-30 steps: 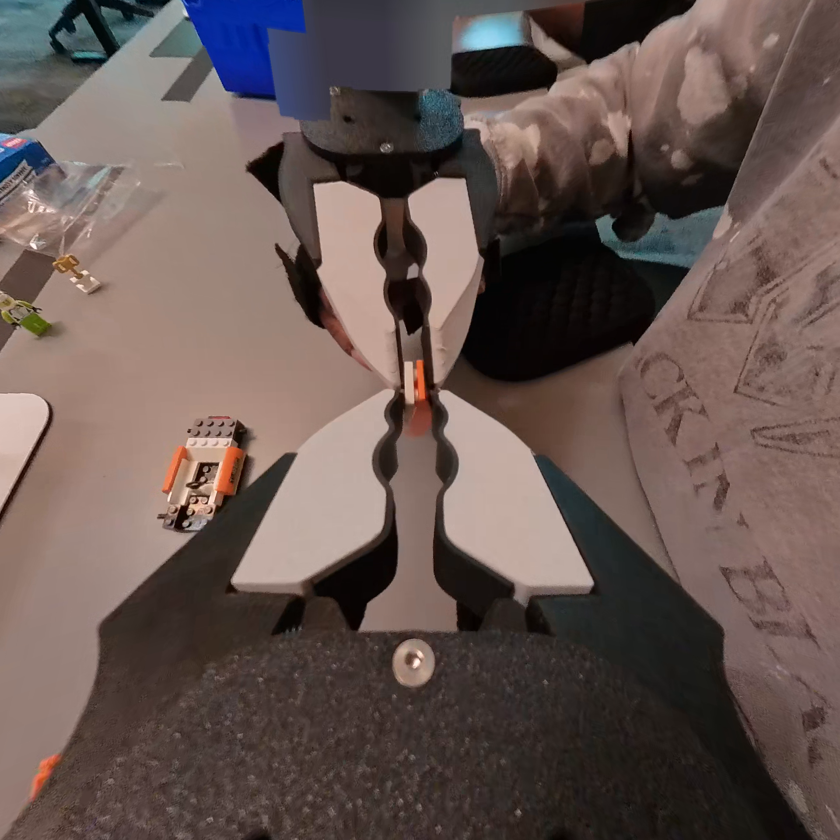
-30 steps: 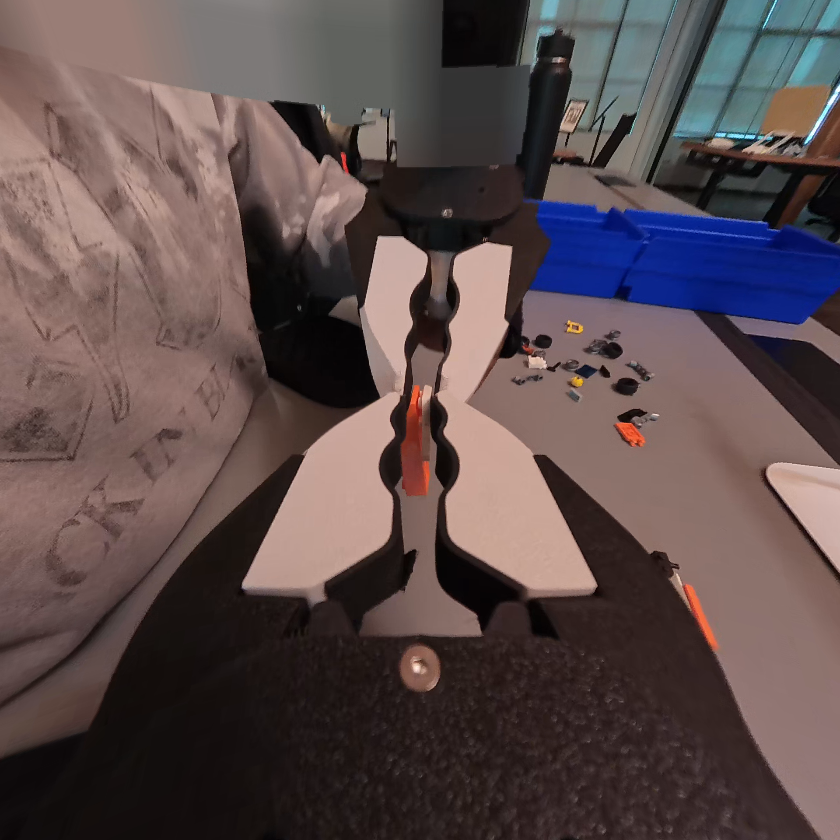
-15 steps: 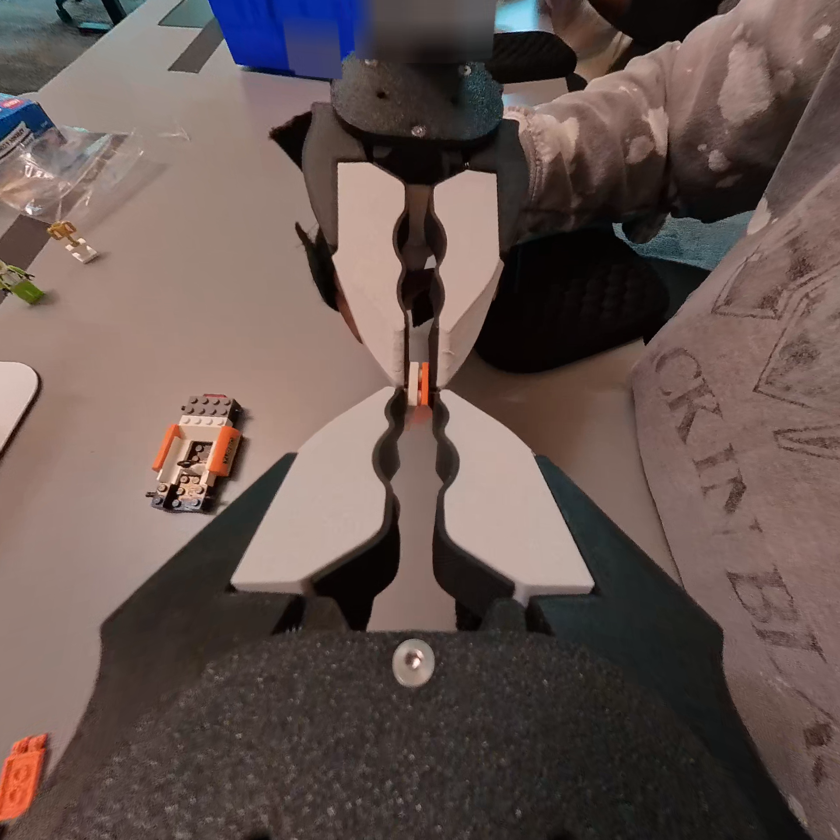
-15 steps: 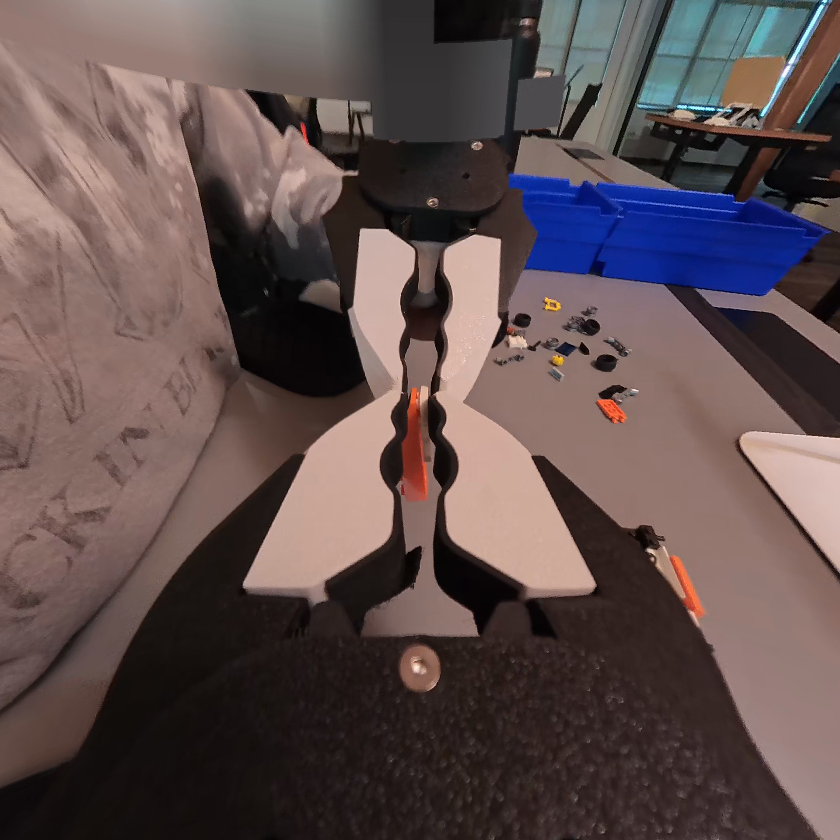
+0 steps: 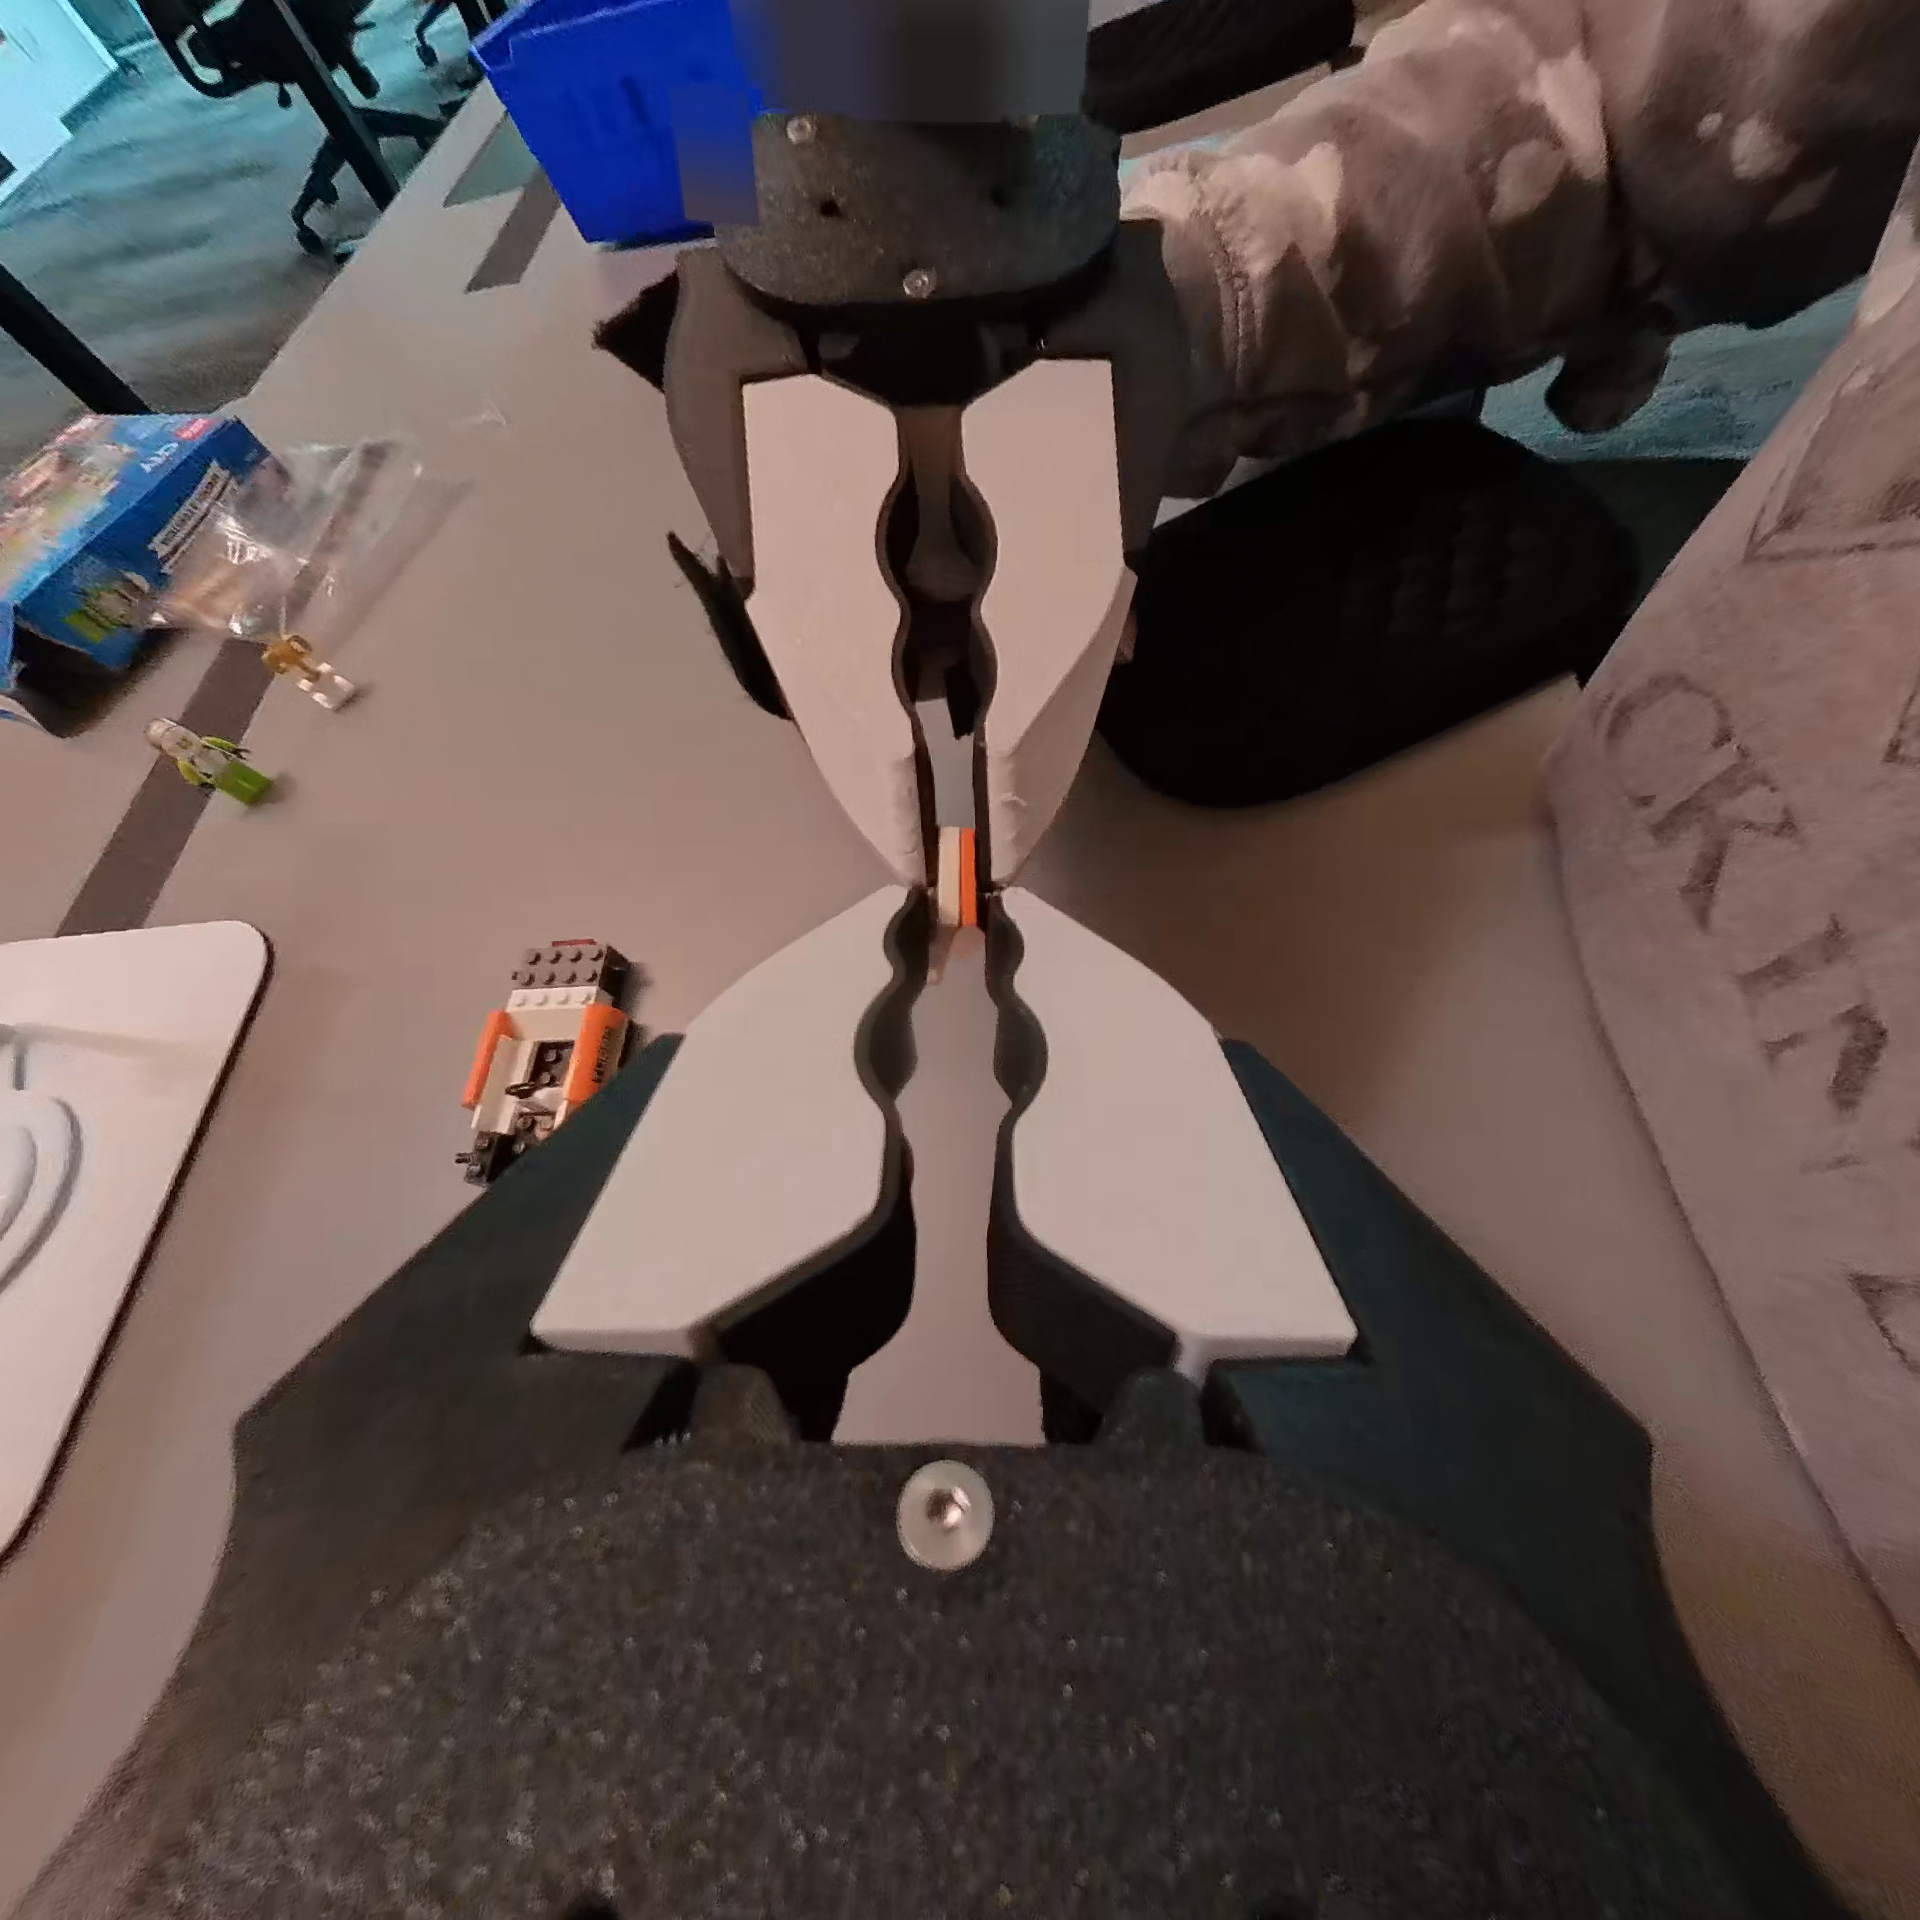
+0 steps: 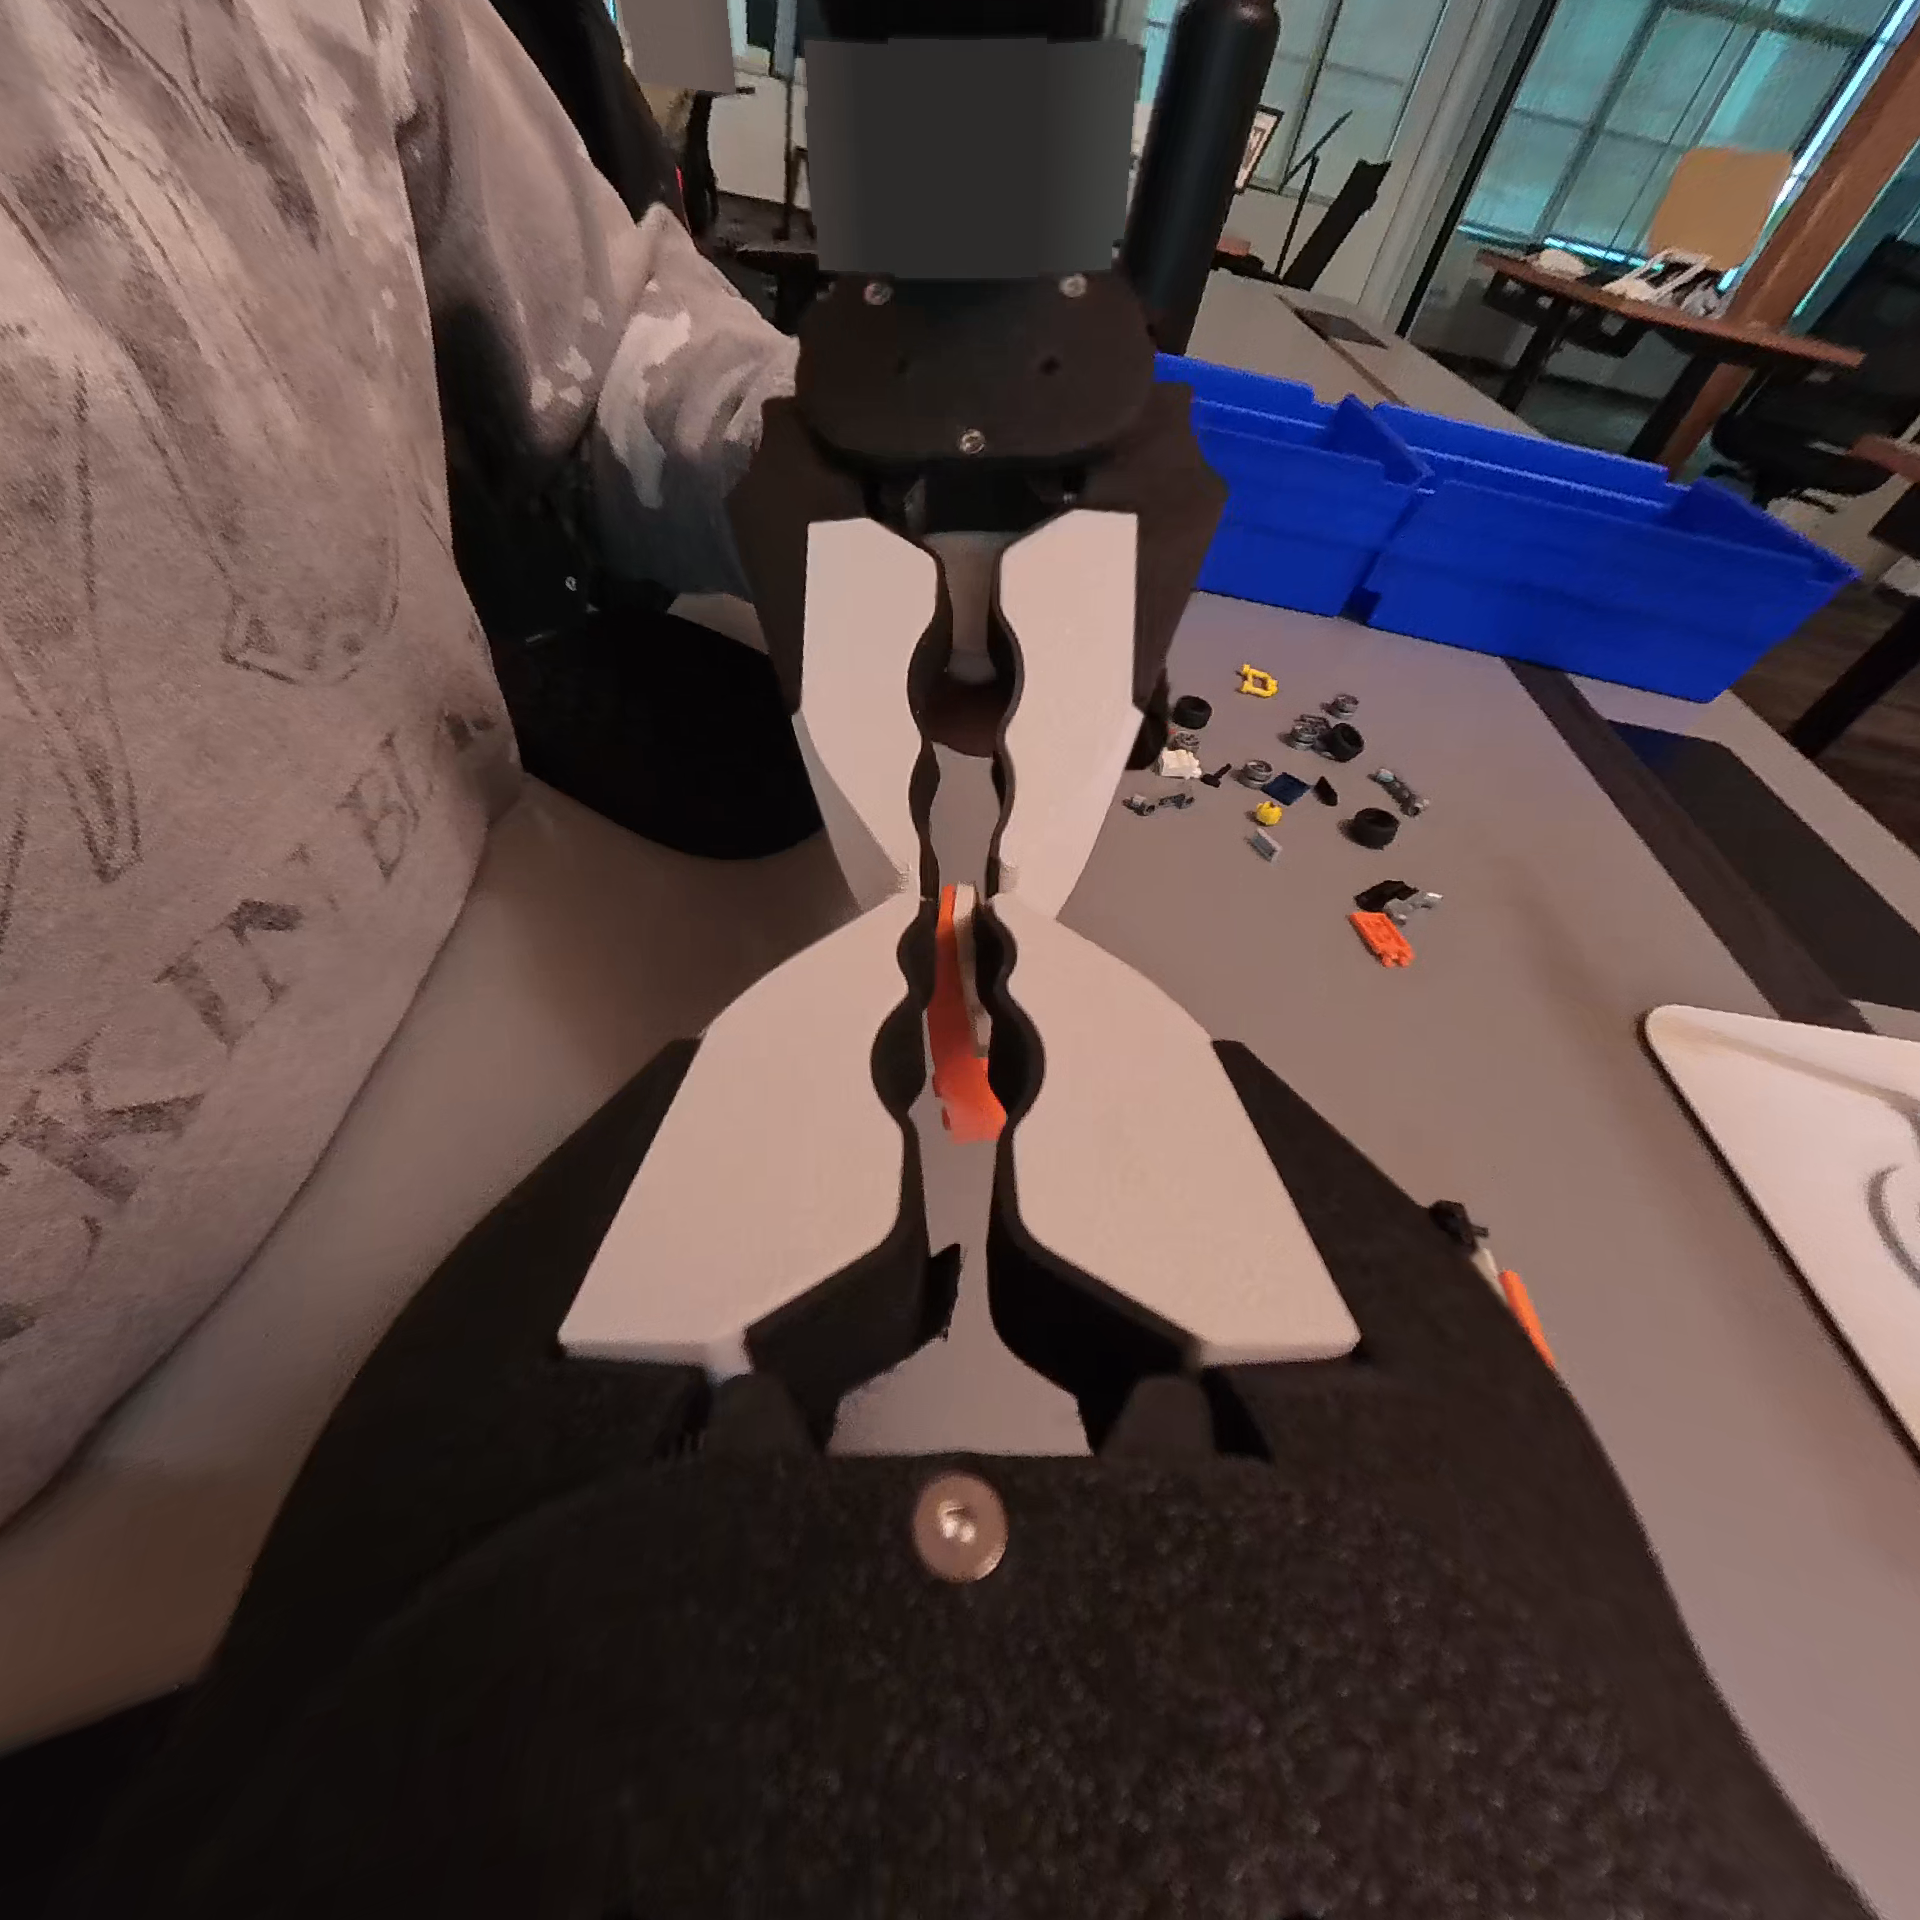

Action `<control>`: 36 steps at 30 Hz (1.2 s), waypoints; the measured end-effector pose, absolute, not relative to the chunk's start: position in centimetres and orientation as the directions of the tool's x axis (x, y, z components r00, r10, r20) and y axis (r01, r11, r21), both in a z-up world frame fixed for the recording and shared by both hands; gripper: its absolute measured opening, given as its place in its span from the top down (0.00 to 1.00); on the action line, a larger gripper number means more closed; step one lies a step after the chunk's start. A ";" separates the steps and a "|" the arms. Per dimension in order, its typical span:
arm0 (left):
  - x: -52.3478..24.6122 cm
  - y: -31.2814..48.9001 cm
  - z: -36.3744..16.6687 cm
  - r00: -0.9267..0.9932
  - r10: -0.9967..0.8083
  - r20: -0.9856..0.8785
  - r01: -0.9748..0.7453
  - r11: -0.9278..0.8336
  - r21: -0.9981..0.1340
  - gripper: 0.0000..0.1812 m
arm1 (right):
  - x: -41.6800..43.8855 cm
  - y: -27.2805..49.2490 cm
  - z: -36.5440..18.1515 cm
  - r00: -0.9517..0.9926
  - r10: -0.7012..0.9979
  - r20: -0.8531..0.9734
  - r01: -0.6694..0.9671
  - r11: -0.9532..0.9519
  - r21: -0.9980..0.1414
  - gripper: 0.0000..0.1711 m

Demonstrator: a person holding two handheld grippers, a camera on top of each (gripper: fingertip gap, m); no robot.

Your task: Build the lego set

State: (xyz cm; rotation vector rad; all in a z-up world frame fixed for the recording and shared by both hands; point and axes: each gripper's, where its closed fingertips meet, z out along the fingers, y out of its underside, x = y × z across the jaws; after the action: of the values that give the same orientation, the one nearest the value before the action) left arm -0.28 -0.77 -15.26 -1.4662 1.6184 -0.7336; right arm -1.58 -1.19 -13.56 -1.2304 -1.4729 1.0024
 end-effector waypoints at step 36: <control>0.7 -1.4 -13.6 0.072 -0.974 -0.213 -0.387 0.169 -0.906 0.94 | -0.1 -1.7 -11.3 -0.182 0.981 -0.070 -0.087 -0.087 -0.992 0.97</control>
State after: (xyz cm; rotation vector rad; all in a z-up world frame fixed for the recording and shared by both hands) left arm 0.70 -1.37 -13.60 -1.3813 1.4827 -0.7691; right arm -0.05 -1.72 -11.35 -1.1057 -1.2293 1.4429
